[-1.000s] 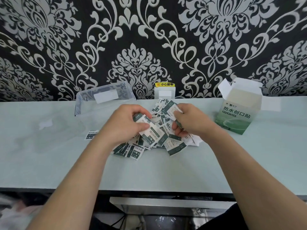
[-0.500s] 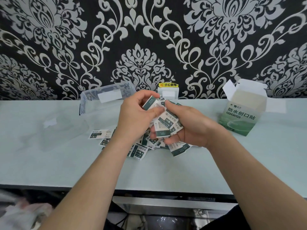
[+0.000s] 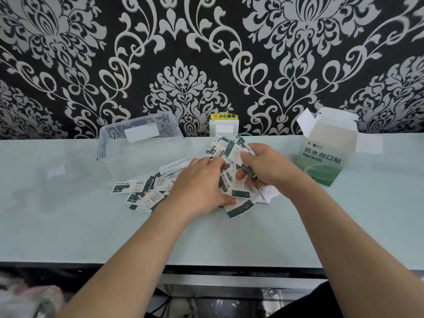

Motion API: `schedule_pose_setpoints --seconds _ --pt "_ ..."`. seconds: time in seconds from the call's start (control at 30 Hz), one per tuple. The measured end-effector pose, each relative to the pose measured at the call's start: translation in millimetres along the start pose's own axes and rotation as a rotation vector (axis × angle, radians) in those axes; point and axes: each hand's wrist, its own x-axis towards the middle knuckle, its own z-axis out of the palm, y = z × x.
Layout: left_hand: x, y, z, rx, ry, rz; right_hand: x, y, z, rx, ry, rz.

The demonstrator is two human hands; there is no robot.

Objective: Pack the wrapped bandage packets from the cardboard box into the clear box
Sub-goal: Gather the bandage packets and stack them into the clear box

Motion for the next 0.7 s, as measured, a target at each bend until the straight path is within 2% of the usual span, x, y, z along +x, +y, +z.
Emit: schedule_pose_setpoints --seconds 0.27,0.37,0.47,0.57,0.7 --pt "-8.0 -25.5 -32.3 -0.437 -0.031 -0.143 -0.9 0.7 -1.8 -0.020 -0.032 0.012" --pt "-13.4 -45.4 -48.2 -0.639 -0.011 -0.194 -0.9 -1.2 -1.0 0.215 -0.041 0.014" --pt "-17.7 -58.0 -58.7 -0.843 0.021 -0.194 -3.1 -8.4 9.1 0.464 -0.161 0.066" --pt "-19.5 -63.9 -61.3 -0.938 0.015 -0.176 -3.2 -13.6 22.8 0.407 -0.231 0.063" --pt "-21.6 -66.4 -65.4 -1.135 0.048 -0.149 -0.4 -18.9 28.0 0.393 -0.140 0.017"
